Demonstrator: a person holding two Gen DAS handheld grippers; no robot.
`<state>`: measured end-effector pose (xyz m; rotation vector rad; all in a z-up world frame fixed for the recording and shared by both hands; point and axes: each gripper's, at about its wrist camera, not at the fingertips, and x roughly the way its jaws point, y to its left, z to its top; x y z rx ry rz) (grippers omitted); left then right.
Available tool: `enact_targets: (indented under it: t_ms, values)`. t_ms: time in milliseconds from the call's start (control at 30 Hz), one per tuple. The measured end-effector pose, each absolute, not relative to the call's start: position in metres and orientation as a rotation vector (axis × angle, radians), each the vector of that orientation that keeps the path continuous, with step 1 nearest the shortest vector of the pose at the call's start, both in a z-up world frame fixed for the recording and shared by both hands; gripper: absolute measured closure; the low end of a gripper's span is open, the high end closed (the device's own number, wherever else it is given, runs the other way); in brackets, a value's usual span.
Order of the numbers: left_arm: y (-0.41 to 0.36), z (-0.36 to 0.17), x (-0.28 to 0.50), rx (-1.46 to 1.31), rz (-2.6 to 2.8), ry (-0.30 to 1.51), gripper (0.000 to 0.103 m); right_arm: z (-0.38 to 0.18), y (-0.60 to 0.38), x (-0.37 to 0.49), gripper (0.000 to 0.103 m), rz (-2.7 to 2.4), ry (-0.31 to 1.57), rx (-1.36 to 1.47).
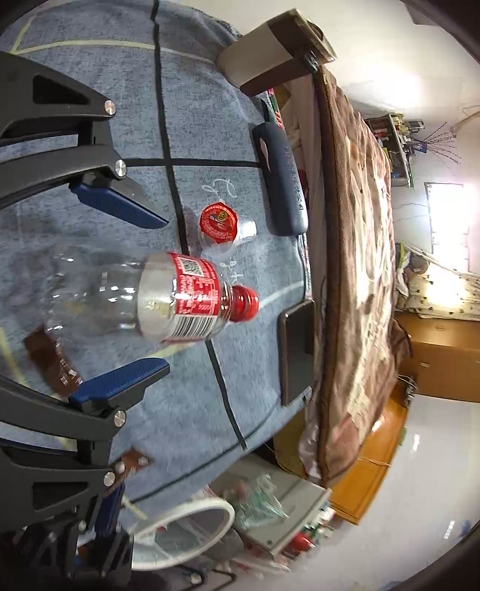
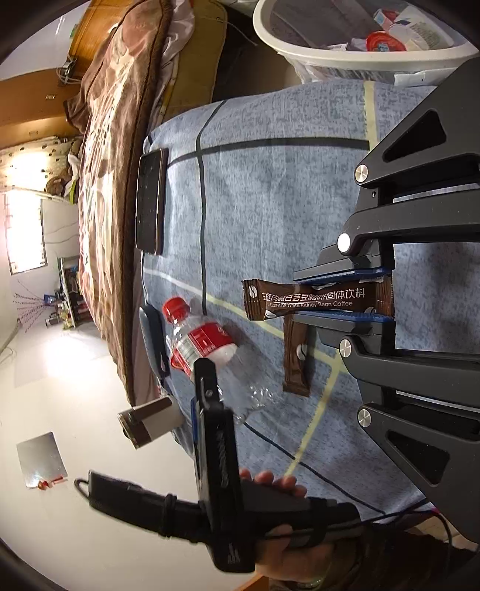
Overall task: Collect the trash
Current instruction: 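Grasp the clear Coca-Cola bottle around its middle with the left gripper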
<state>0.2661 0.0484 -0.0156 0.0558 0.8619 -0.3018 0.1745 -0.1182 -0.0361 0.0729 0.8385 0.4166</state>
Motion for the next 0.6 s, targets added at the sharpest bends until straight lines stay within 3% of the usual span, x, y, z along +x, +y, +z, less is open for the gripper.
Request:
enact_targets:
  t_ms: [333, 400, 600]
  values:
    - [0.034, -0.031, 0.283, 0.049, -0.272, 0.927, 0.029, -0.038, -0.122, 0.184, 0.086, 0.401, 0.834, 0.082]
    - [0.034, -0.033, 0.283, 0.045, -0.263, 0.92, 0.036, -0.038, -0.122, 0.186, 0.087, 0.402, 0.836, 0.086]
    - [0.038, -0.033, 0.282, 0.028, -0.253, 0.92, 0.037, -0.04, -0.122, 0.187, 0.086, 0.389, 0.84, 0.084]
